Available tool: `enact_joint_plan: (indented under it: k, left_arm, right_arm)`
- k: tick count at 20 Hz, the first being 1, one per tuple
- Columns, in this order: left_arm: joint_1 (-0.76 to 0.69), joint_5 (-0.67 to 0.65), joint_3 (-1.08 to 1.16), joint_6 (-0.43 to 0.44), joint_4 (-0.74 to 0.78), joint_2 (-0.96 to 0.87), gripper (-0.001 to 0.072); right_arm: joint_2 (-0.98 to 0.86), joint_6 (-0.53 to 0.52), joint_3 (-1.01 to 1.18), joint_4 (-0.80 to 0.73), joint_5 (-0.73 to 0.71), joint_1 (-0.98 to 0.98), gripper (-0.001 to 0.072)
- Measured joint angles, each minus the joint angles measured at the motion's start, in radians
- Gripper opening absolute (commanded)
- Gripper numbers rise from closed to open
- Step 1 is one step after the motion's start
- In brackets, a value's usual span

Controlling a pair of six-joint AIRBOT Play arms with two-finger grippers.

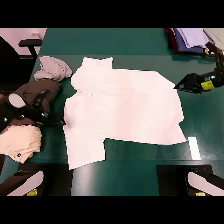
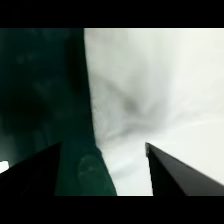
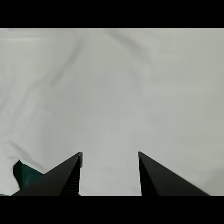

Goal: Fold the shirts.

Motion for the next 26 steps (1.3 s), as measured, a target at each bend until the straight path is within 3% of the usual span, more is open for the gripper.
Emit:
enact_joint_plan:
  k: [3,4,5,6,9,10,11,12,17,22,23,25,26]
  left_arm:
    - [-0.021,0.071,-0.071,0.019,-0.078,0.011,0.0607]
    - [-0.039,0.089,-0.084,0.021,-0.104,0.012,0.0442]
    - [-0.060,0.111,-0.094,0.025,-0.109,0.011,0.0185]
    - [-0.076,0.126,-0.104,0.027,-0.111,0.009,0.0030]
    - [-0.104,0.114,-0.090,0.031,-0.123,0.012,0.0024]
    - [-0.109,0.106,-0.073,0.031,-0.129,0.013,0.0024]
    - [-0.113,0.095,-0.055,0.031,-0.132,0.016,0.0024]
    - [-0.114,0.081,-0.035,0.031,-0.135,0.019,0.0024]
    - [-0.120,0.053,0.045,0.031,-0.148,0.024,0.0024]
    - [-0.121,0.048,0.066,0.032,-0.153,0.025,0.0024]
    - [-0.121,0.048,0.067,0.033,-0.153,0.025,0.0024]
    - [-0.121,0.048,0.069,0.034,-0.154,0.025,0.0024]
    - [-0.121,0.048,0.069,0.034,-0.154,0.025,0.0024]
  right_arm:
    - [0.062,0.000,-0.061,0.002,-0.016,-0.003,0.0408]
    - [0.078,0.000,-0.076,0.003,-0.018,-0.003,0.0408]
    - [0.091,0.000,-0.091,-0.001,-0.018,-0.007,0.0408]
    - [0.106,0.000,-0.106,-0.008,-0.017,-0.017,0.0408]
    - [0.151,0.003,-0.187,-0.055,0.008,-0.093,0.0411]
    - [0.168,0.008,-0.229,-0.081,0.017,-0.134,0.0448]
    - [0.188,0.014,-0.280,-0.119,0.031,-0.186,0.0549]
    - [0.206,0.015,-0.332,-0.154,0.035,-0.240,0.0555]
    - [0.253,0.021,-0.595,-0.253,0.042,-0.497,0.0508]
    - [0.240,0.022,-0.753,-0.222,-0.062,-0.514,0.0499]
    - [0.220,0.024,-0.768,-0.206,-0.084,-0.496,0.0384]
    - [0.174,0.030,-0.782,-0.162,-0.113,-0.450,0.0326]
    - [0.153,0.030,-0.787,-0.140,-0.137,-0.423,0.0191]
